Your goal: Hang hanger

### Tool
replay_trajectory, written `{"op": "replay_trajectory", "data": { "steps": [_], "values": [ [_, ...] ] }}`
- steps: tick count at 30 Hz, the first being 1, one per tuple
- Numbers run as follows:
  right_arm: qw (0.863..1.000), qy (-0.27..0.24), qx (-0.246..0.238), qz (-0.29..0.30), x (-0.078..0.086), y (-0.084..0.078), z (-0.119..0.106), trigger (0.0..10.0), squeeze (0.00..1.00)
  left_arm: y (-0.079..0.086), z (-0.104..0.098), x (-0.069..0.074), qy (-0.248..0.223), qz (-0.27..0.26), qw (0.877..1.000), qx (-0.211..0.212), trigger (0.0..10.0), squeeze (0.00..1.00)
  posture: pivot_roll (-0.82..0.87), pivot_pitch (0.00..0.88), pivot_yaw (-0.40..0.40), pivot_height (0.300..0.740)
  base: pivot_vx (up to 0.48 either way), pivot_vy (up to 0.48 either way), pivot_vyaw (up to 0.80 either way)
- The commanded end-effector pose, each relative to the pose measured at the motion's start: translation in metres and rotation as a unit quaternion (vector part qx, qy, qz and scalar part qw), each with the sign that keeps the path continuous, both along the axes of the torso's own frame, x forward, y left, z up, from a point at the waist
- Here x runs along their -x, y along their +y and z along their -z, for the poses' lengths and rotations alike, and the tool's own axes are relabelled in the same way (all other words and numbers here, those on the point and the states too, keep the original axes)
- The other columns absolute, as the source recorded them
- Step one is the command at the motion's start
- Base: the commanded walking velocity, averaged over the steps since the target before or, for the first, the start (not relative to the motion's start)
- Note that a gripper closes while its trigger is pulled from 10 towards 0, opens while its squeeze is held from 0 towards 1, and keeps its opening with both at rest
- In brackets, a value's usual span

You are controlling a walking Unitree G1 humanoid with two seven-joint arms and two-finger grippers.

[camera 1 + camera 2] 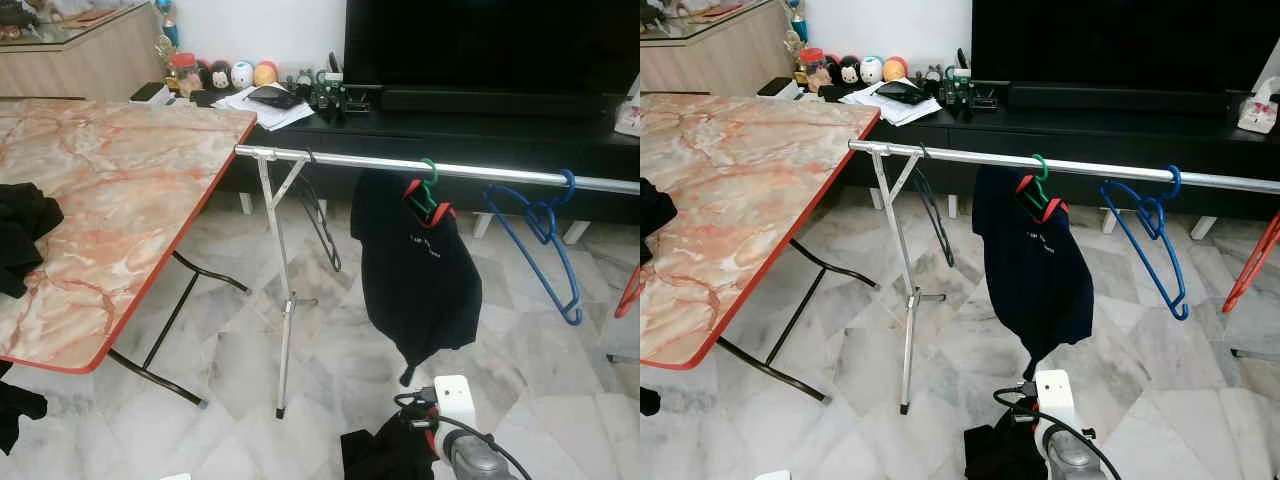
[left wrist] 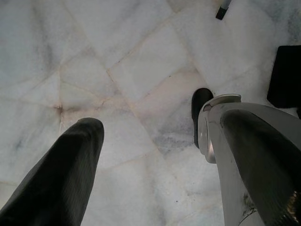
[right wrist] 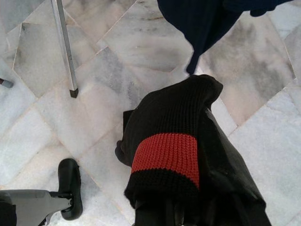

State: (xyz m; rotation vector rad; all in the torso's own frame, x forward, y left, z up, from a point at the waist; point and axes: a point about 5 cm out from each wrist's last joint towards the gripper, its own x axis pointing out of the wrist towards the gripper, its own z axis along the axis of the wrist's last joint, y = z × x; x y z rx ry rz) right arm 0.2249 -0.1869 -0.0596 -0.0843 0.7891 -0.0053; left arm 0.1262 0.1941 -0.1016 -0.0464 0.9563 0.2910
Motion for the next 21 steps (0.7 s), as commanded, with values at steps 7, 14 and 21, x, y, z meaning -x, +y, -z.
{"op": "replay_trajectory", "data": {
  "steps": [7,14,21],
  "values": [
    [1.000,0.000,-0.011,0.006,0.0003,0.0025,0.0005,10.0,0.00,0.0028,-0.0002,0.0008,0.003,0.009,1.000,-0.012,10.0,0.00,-0.15,0.000,0.047,0.740,0.000,-0.114,0.00],
    [1.000,-0.002,-0.009,0.013,-0.0009,0.0011,-0.0004,10.0,0.00,0.0028,0.0000,0.0011,0.004,0.010,1.000,-0.011,10.0,0.00,-0.15,0.000,0.048,0.740,0.000,-0.273,0.00],
    [0.999,-0.009,-0.009,0.034,-0.0039,-0.0036,-0.0028,10.0,0.00,0.0023,0.0000,0.0009,0.004,0.011,1.000,-0.010,10.0,0.00,-0.15,0.000,0.047,0.740,0.000,-0.276,0.00]
  ]
}}
